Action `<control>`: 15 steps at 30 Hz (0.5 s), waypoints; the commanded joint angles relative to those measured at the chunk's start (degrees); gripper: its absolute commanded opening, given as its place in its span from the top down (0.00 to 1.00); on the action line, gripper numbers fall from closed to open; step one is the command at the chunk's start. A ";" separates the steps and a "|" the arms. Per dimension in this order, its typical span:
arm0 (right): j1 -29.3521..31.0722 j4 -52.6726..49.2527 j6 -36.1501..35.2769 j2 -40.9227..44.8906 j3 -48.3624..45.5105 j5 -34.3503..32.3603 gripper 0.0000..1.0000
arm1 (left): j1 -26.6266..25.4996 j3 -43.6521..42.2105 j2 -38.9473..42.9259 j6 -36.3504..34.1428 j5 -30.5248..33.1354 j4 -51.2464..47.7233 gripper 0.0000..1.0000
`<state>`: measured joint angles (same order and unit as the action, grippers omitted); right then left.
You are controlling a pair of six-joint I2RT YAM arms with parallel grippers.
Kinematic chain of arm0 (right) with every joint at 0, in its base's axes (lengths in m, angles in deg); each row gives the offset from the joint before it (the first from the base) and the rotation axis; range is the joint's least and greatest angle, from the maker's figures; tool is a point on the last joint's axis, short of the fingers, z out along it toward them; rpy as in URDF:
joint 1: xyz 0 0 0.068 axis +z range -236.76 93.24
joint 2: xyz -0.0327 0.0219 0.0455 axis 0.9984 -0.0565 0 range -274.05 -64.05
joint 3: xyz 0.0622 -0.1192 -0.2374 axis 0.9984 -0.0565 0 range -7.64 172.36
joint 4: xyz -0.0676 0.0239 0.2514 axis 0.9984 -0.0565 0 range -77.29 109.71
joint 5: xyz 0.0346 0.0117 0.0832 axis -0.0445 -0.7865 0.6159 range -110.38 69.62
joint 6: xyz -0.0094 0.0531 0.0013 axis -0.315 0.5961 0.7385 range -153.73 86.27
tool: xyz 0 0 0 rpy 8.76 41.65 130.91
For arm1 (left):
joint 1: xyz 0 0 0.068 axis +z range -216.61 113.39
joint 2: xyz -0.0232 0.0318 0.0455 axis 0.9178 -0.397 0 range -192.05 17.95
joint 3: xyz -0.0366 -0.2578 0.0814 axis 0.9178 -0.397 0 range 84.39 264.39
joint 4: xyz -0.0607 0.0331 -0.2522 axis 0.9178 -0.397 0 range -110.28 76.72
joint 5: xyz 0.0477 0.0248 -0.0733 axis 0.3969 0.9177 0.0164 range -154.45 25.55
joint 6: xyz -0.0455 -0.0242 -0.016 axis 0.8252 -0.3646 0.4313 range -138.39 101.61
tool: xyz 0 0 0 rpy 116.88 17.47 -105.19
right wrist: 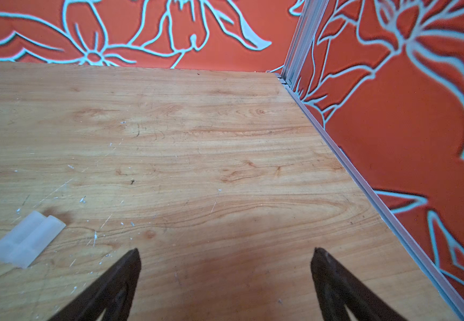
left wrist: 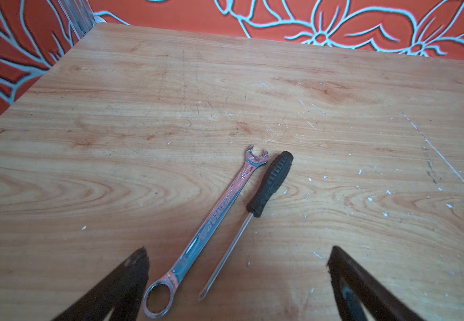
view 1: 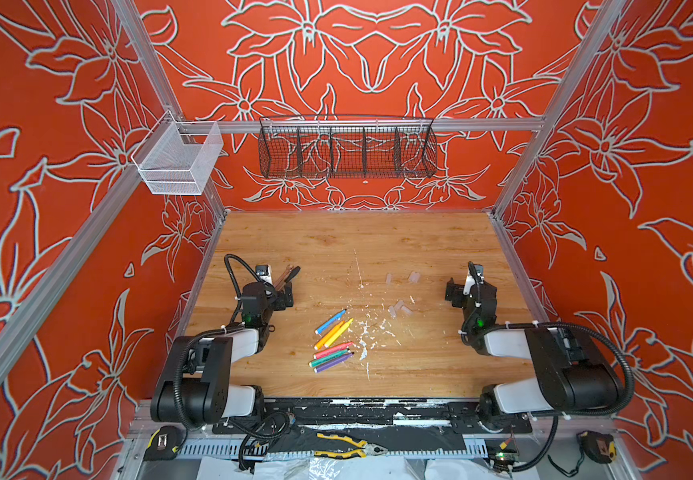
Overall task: Insert the pens into the pen caps
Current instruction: 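Raise both grippers from rest and move them over the table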
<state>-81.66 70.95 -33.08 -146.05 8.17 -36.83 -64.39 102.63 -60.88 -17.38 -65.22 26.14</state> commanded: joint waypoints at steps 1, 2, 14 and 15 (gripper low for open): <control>0.03 0.15 0.06 -0.09 0.80 -0.77 0.02 | 0.24 1.11 -0.36 -0.92 -0.54 0.06 0.03; 0.03 0.10 0.06 -0.09 0.80 -0.69 0.02 | 0.25 1.10 -0.21 -0.93 -0.50 0.05 0.03; -0.04 0.13 0.15 -0.09 0.73 -0.77 0.03 | 0.25 1.06 -0.24 -0.85 -0.45 0.04 0.03; 0.09 0.44 -0.07 0.06 0.45 -0.58 0.03 | 0.24 1.03 -0.19 -0.93 -0.46 0.04 0.03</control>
<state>-81.66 70.95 -33.08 -146.05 8.17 -36.83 -64.39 102.63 -60.88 -17.35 -65.22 26.14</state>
